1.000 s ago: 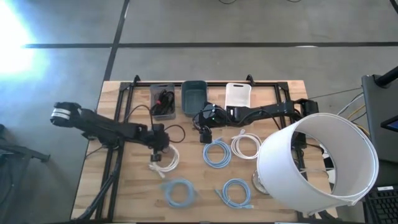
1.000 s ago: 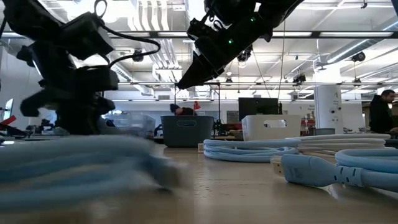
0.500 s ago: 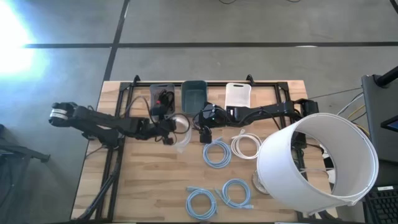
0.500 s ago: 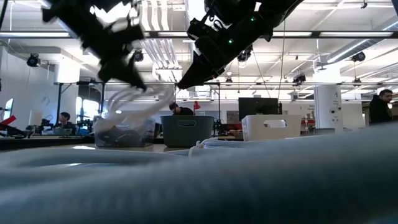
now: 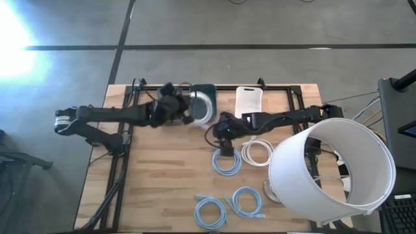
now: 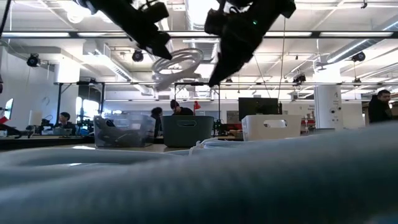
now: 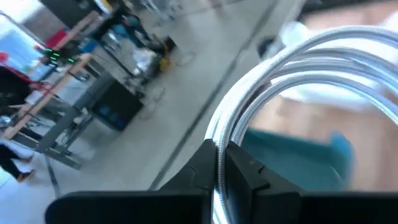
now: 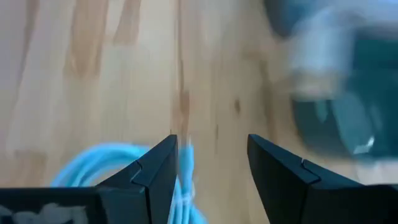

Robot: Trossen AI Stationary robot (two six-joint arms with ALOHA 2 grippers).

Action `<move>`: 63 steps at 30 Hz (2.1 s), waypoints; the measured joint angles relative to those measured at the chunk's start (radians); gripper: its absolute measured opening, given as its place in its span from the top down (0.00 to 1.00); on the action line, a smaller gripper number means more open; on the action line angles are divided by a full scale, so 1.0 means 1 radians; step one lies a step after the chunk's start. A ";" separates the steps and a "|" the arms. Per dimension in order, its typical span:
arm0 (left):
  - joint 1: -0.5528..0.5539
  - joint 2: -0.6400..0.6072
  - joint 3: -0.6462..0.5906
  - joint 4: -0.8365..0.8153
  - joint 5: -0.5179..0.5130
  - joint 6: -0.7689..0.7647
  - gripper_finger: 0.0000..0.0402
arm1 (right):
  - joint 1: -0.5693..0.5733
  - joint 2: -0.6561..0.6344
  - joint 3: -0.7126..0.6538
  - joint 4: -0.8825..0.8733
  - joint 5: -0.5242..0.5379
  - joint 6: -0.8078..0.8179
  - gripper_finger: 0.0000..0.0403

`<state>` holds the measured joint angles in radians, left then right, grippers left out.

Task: Sort HDMI cables
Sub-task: Put the left white HDMI cable into the blue bin, then put the white HDMI cable into the blue bin

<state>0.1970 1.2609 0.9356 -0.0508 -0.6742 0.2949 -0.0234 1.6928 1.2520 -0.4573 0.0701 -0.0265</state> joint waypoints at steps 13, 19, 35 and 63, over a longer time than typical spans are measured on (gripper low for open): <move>0.276 0.345 0.022 0.335 0.155 0.059 0.94 | -0.001 0.018 -0.012 -0.086 0.001 0.046 0.54; 0.308 0.472 0.074 0.266 0.057 0.050 0.94 | -0.001 0.018 -0.011 -0.087 0.001 0.042 0.54; 0.298 0.514 0.286 -0.100 0.008 0.150 0.69 | -0.001 0.018 -0.011 -0.101 0.001 0.053 0.54; 0.222 0.120 0.064 -0.156 0.505 -0.139 0.68 | 0.077 -0.201 -0.321 -0.342 0.035 0.908 0.54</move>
<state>0.4194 1.3811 0.9997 -0.2066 -0.1689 0.1562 0.0532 1.4922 0.9306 -0.7997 0.1051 0.8815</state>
